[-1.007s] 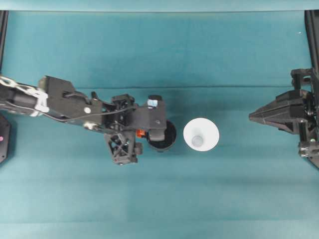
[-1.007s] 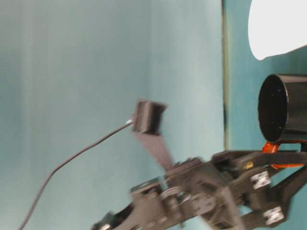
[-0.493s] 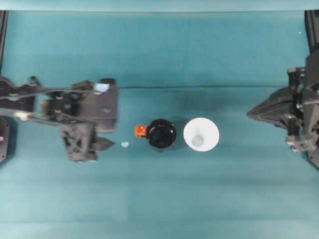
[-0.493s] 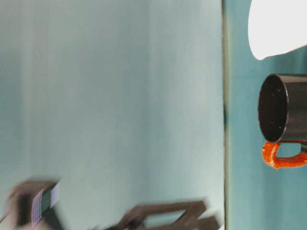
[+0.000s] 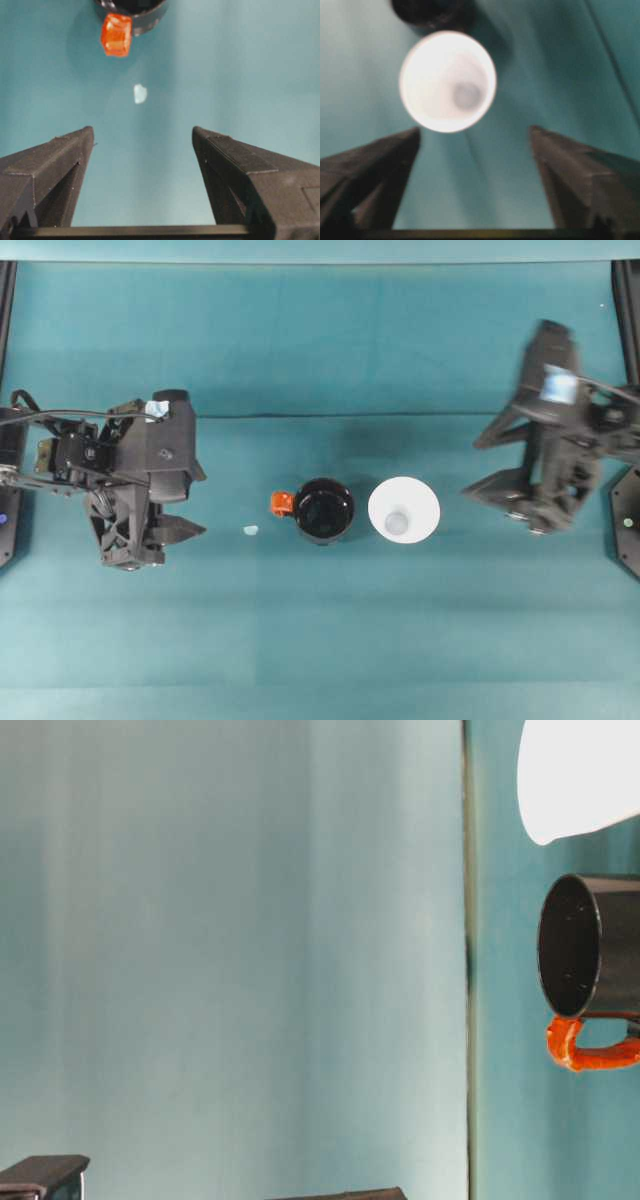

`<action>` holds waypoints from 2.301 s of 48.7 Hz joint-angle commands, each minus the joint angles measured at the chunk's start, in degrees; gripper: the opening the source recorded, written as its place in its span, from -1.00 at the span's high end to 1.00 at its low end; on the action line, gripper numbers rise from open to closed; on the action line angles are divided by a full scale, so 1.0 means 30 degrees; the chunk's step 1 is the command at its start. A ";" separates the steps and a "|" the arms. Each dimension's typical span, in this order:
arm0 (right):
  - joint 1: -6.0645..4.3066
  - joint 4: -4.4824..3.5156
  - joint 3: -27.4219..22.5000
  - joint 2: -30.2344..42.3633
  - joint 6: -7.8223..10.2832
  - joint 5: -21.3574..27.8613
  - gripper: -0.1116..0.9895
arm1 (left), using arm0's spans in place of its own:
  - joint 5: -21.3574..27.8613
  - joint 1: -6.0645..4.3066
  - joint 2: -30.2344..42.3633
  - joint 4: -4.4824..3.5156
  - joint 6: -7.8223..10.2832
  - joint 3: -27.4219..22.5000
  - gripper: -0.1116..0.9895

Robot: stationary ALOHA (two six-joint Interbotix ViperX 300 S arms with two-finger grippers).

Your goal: Put the paper cup into the moved red handle cup holder.

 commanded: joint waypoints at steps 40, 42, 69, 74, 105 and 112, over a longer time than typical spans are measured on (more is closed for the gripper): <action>-0.0527 -0.0029 -0.4043 0.8467 0.0381 0.2402 -0.89 | -0.0088 -0.0059 -0.0439 0.0088 -0.0117 0.0381 -0.76; -0.0498 0.0000 -0.4043 0.8730 0.0352 0.2256 -0.89 | -0.0117 -0.0059 -0.0439 0.0088 -0.0117 0.0410 -0.76; -0.0352 0.0029 -0.3896 1.0400 0.0439 0.0557 -0.81 | -0.0146 -0.0059 -0.0410 0.0088 -0.0146 0.0498 -0.75; -0.0352 0.0029 -0.3896 1.0400 0.0498 0.0557 -0.62 | -0.0146 -0.0059 -0.0410 0.0029 -0.0146 0.0498 -0.75; 0.0088 0.0557 -0.4014 1.0313 0.0498 0.1113 0.99 | -0.0674 -0.0059 -0.0410 0.0088 -0.0146 0.0557 -0.74; -0.0029 0.0527 -0.4834 0.9697 0.0410 0.3018 0.99 | -0.0674 -0.0059 -0.0469 0.0029 -0.0146 0.0586 -0.74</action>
